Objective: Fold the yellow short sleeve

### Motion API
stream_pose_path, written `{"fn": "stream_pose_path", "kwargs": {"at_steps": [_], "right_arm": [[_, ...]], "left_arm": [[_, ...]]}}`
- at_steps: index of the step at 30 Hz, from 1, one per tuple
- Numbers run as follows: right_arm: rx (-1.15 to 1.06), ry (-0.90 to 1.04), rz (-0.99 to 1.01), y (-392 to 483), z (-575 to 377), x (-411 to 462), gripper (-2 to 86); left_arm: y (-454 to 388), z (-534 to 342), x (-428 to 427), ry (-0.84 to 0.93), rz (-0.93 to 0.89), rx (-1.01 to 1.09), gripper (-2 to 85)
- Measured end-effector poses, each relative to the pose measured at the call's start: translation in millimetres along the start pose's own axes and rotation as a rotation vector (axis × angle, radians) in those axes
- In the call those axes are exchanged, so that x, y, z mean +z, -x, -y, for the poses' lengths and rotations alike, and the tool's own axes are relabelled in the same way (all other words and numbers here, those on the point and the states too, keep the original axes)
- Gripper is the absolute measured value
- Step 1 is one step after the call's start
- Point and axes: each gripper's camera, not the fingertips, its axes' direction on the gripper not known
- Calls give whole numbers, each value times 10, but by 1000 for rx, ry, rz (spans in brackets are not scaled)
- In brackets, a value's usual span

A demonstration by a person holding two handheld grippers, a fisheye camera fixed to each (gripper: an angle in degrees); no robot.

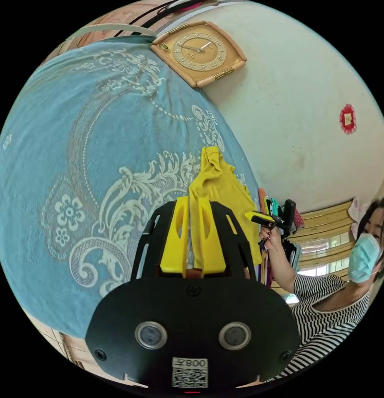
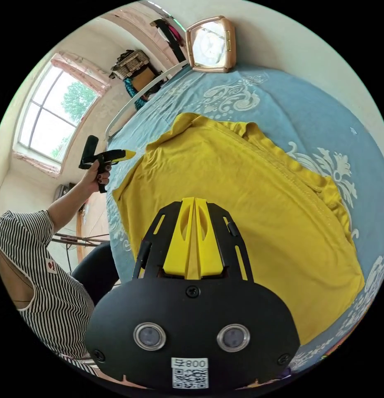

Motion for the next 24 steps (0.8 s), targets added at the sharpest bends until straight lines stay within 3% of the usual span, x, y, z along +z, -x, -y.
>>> {"fn": "stream_pose_path", "kwargs": {"at_steps": [4,9,13,24], "right_arm": [[-116,24,62,479,-253,276,1],[-163,14,78,823,-519,562,1],[-140,40,80,884,-682,821,1],[-97,111,56,698,-984,1254,1]], "left_arm": [[-248,-510,-145,19,34,114,81],[-672,-1002,-18,57,319,325,75],[-673,-1063,79,70,472,323,34],[-291,-1009,-520,-30,220,185,3]]}}
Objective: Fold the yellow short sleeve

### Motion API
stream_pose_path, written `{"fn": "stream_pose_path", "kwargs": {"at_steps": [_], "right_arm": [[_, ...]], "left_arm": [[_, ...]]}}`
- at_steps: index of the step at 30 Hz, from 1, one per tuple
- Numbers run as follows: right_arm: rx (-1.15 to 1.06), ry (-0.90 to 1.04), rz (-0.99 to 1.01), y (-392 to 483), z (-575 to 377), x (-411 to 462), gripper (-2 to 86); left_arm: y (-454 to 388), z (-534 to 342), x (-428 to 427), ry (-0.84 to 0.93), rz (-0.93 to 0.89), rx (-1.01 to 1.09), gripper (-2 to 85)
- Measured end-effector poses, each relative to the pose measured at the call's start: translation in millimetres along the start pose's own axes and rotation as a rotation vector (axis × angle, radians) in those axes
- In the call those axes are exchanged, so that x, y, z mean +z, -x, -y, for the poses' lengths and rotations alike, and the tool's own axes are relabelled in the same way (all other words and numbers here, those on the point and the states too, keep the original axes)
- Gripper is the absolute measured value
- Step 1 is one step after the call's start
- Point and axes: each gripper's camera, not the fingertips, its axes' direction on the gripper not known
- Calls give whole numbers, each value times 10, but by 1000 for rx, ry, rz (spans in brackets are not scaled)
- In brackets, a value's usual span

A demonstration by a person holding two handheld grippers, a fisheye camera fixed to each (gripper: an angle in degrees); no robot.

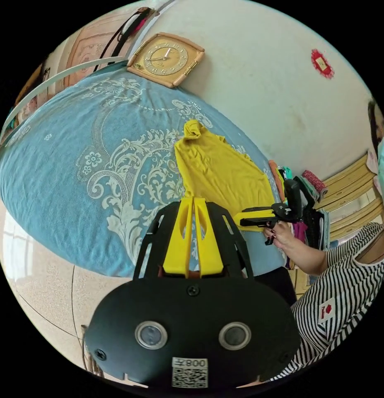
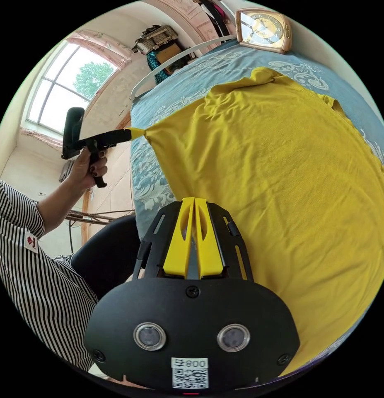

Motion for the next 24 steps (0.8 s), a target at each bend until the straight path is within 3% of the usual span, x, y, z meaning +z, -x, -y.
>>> {"fn": "stream_pose_path", "kwargs": {"at_steps": [6,10,12,17,24], "right_arm": [[20,0,43,-91,-88,25,1],[34,16,73,-114,-132,1,0],[38,5,87,-111,-168,-44,0],[56,-84,133,-137,-273,-276,1],[108,-144,159,-212,-423,-447,1]], "left_arm": [[422,-33,123,142,-97,-59,7],[460,60,2,-8,-66,-98,19],[290,362,64,-52,-89,6,38],[-309,1295,742,54,-77,243,81],[-581,2193,1618,189,100,223,32]]}}
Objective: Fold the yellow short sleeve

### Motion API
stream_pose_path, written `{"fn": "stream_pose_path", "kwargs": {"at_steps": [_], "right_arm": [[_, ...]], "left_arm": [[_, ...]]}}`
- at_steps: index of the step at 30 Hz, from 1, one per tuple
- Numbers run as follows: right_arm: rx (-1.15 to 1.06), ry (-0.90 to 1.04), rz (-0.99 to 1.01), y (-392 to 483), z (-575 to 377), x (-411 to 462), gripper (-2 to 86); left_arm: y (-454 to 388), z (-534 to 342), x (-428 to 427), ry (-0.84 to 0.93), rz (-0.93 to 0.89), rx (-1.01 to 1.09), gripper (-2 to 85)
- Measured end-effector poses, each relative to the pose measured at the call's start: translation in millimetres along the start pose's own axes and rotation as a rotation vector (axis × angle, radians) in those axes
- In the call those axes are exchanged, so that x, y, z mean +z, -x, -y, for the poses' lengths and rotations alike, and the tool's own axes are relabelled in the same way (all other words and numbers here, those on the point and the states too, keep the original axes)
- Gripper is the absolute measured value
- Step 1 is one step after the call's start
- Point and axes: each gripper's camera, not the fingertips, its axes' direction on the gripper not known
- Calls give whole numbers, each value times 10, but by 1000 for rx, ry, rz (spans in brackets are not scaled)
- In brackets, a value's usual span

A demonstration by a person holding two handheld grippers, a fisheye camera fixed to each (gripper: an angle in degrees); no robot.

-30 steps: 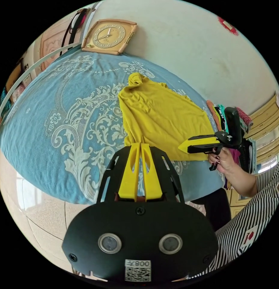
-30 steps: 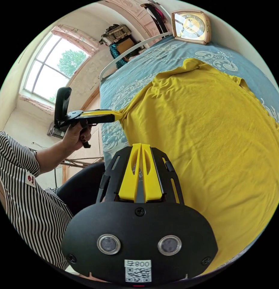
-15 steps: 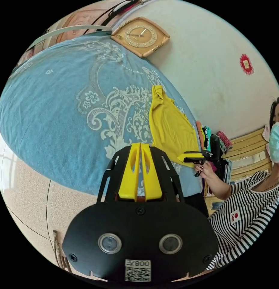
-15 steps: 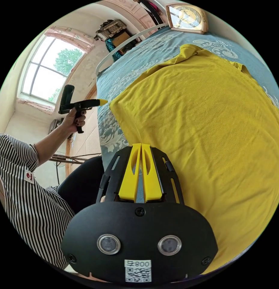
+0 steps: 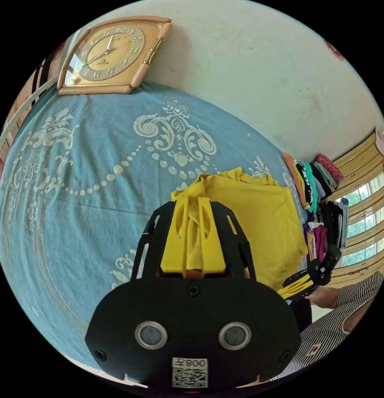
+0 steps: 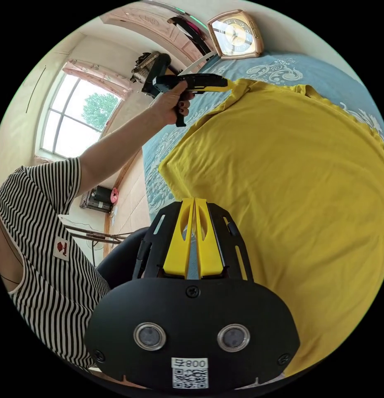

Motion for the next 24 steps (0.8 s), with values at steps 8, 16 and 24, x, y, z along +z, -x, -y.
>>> {"fn": "stream_pose_path", "kwargs": {"at_steps": [8,16,24], "right_arm": [[18,-33,66,113,-101,-143,1],[48,-127,-48,401,-338,-729,1],[306,-224,-348,225,-953,-1567,0]], "left_arm": [[-232,374,-129,-61,169,76,14],[-610,286,46,-97,181,99,18],[-895,221,135,-140,181,123,8]]}}
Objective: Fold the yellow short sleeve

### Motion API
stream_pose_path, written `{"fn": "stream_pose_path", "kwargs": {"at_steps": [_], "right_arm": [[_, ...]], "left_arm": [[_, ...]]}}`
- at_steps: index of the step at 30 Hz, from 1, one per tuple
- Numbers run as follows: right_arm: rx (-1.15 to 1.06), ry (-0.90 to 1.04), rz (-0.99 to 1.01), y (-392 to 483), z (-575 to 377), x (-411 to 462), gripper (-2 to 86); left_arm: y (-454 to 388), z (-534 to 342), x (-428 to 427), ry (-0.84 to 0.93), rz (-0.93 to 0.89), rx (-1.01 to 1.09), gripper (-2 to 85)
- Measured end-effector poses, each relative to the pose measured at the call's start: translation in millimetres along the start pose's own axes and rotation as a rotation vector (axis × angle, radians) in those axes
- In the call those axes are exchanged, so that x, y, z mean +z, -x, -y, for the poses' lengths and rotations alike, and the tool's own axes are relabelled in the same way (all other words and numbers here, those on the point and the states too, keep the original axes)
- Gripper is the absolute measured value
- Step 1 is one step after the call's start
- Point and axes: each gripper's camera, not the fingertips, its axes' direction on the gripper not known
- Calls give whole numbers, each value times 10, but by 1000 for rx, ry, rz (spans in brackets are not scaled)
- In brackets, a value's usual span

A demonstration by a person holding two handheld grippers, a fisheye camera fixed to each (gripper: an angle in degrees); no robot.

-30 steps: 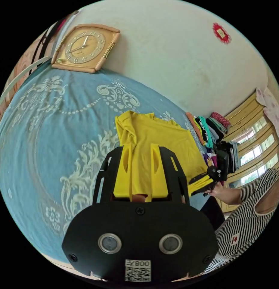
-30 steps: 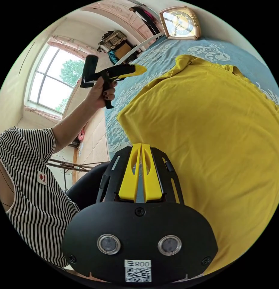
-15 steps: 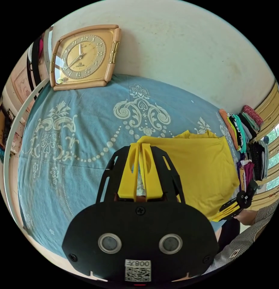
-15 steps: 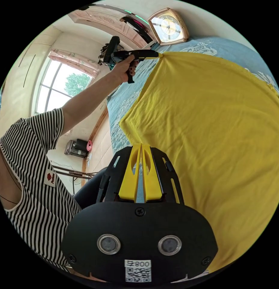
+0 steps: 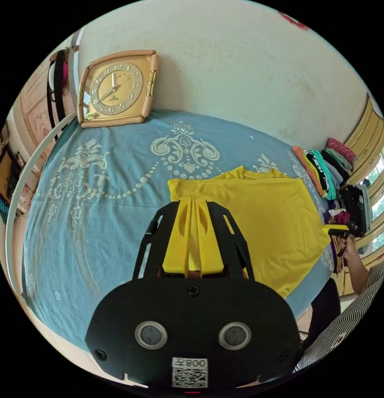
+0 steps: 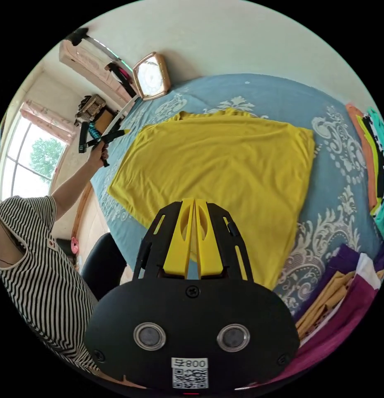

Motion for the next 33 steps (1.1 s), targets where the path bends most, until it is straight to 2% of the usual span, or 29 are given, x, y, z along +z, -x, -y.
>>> {"fn": "stream_pose_path", "kwargs": {"at_steps": [2,7,9,11,14,18,21,24,26,29,33], "right_arm": [[6,-52,-127,-152,161,-209,0],[28,-103,-266,-442,805,-365,1],[38,-87,-302,-513,1008,-339,0],[70,-6,-423,-600,1155,-175,0],[49,21,-474,-568,1113,-95,0],[65,33,-448,-524,1096,-265,0],[12,-41,-376,-321,1073,-480,1],[-71,-27,-324,-93,1150,-466,2],[-100,51,-299,-41,1285,-306,2],[-35,59,-266,-75,1395,-391,2],[-66,23,-301,84,1262,-581,2]], "left_arm": [[-154,113,119,16,-4,39,7],[-548,552,635,68,-81,98,5],[-671,714,981,129,-29,84,5],[-702,787,1195,166,-22,60,4],[-678,880,1278,133,-37,-3,4],[-759,882,1252,95,-17,6,4],[-886,856,1185,24,-70,45,3],[-1015,874,1398,86,-57,73,4],[-1055,878,1571,136,-36,78,3],[-1067,885,1601,115,-34,34,3],[-1223,809,1585,51,-68,90,3]]}}
